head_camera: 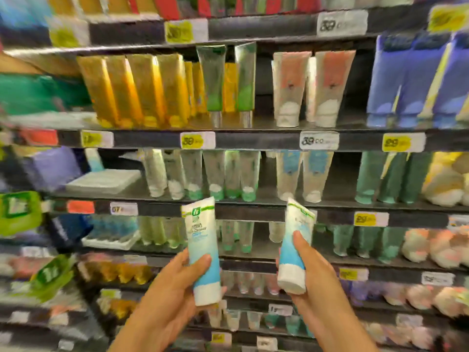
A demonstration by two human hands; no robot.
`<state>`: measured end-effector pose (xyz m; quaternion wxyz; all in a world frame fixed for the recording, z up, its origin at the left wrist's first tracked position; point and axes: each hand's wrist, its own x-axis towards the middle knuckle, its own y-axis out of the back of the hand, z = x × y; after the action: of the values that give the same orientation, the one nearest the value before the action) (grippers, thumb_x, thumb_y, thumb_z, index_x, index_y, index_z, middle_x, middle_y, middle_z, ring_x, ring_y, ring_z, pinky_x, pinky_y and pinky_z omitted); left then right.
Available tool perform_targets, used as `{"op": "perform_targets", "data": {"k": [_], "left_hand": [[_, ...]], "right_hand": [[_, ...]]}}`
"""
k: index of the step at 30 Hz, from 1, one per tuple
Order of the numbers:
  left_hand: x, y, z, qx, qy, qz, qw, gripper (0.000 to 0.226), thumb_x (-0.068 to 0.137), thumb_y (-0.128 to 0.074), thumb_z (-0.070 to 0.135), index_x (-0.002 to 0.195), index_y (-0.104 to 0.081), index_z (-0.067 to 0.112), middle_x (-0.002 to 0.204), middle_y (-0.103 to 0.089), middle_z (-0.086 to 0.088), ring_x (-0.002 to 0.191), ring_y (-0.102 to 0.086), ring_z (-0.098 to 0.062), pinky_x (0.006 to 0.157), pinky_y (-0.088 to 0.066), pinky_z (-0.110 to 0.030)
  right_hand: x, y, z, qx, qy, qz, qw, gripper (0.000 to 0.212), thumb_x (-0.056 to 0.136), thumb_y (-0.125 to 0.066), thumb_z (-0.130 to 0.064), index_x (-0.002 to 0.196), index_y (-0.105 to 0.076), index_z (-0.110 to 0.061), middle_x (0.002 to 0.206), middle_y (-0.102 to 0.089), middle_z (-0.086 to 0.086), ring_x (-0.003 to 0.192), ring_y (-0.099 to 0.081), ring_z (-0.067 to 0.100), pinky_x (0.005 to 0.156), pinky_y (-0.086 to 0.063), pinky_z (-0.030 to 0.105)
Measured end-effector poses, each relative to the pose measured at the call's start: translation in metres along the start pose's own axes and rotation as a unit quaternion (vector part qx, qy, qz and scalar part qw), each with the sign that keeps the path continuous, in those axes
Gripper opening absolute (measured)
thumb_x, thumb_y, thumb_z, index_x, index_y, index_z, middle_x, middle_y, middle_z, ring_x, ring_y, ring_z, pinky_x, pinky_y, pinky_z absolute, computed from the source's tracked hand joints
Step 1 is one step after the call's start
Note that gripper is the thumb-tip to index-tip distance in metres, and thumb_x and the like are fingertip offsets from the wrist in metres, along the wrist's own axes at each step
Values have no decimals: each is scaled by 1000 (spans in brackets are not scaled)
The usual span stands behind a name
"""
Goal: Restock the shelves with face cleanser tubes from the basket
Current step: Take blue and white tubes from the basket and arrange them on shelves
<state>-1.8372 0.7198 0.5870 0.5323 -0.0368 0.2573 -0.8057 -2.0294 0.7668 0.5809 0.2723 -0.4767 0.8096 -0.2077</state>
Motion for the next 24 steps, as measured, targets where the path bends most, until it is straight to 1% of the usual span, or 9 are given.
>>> {"op": "perform_targets", "data": {"k": [3, 5, 8, 11, 13, 16, 19, 21, 24], "left_hand": [[-10, 34, 41, -6, -45, 3, 999, 43, 69, -61, 11, 110, -59, 1, 81, -67, -19, 61, -66, -26, 55, -57, -38], [-16, 61, 71, 1, -83, 2, 997, 45, 65, -61, 10, 109, -60, 1, 85, -69, -20, 65, -67, -26, 57, -58, -37], [-23, 99, 116, 24, -125, 3, 992, 46, 60, -62, 10, 105, -60, 2, 80, -70, -20, 62, -68, -27, 52, -57, -38], [-34, 145, 167, 50, -173, 2, 984, 47, 60, -63, 10, 105, -60, 2, 82, -70, -21, 62, -69, -28, 50, -55, -36], [-39, 173, 200, 60, -197, 4, 979, 45, 60, -64, 10, 105, -61, 5, 84, -71, -17, 63, -69, -24, 51, -57, -36], [-42, 208, 243, 86, -221, 8, 971, 44, 63, -62, 12, 107, -60, 7, 86, -72, -13, 64, -69, -20, 47, -54, -30], [-38, 228, 279, 105, -246, 3, 964, 45, 63, -63, 12, 108, -59, 8, 91, -72, -16, 70, -70, -21, 54, -58, -33], [-30, 235, 301, 110, -270, 11, 957, 49, 61, -64, 13, 109, -58, 7, 94, -71, -17, 73, -69, -22, 62, -58, -34], [-14, 242, 332, 139, -295, 14, 945, 59, 54, -70, 22, 111, -59, 10, 93, -72, -14, 77, -64, -28, 69, -55, -45]], "right_hand": [[-4, -55, 11, -27, 2, -53, 998, 43, 64, -65, -35, 99, -61, -11, 59, -60, 3, 43, -58, 9, 37, -44, 19], [-7, -95, 20, -37, 12, -85, 996, 46, 61, -66, -35, 101, -61, -13, 62, -63, 2, 47, -60, 9, 40, -45, 19], [-7, -148, 31, -45, 26, -126, 991, 45, 62, -66, -35, 101, -62, -15, 61, -67, -1, 49, -63, 8, 40, -47, 20], [-7, -209, 48, -63, 47, -166, 983, 42, 65, -64, -36, 100, -61, -15, 58, -65, -3, 47, -60, 6, 37, -45, 21], [-5, -247, 59, -67, 73, -189, 977, 38, 66, -64, -35, 97, -61, -14, 59, -64, -2, 49, -60, 6, 39, -47, 21], [0, -296, 72, -72, 98, -212, 970, 38, 66, -64, -36, 98, -61, -17, 64, -67, -2, 55, -63, 6, 47, -52, 22], [6, -339, 78, -76, 116, -240, 961, 39, 66, -63, -35, 101, -61, -17, 67, -69, -2, 58, -65, 8, 49, -54, 25], [11, -365, 78, -96, 138, -255, 952, 42, 65, -64, -37, 103, -61, -18, 68, -70, -3, 59, -66, 6, 48, -52, 22], [21, -401, 75, -141, 178, -269, 936, 41, 63, -64, -40, 100, -61, -23, 75, -72, -6, 65, -67, 5, 55, -55, 22]]}}
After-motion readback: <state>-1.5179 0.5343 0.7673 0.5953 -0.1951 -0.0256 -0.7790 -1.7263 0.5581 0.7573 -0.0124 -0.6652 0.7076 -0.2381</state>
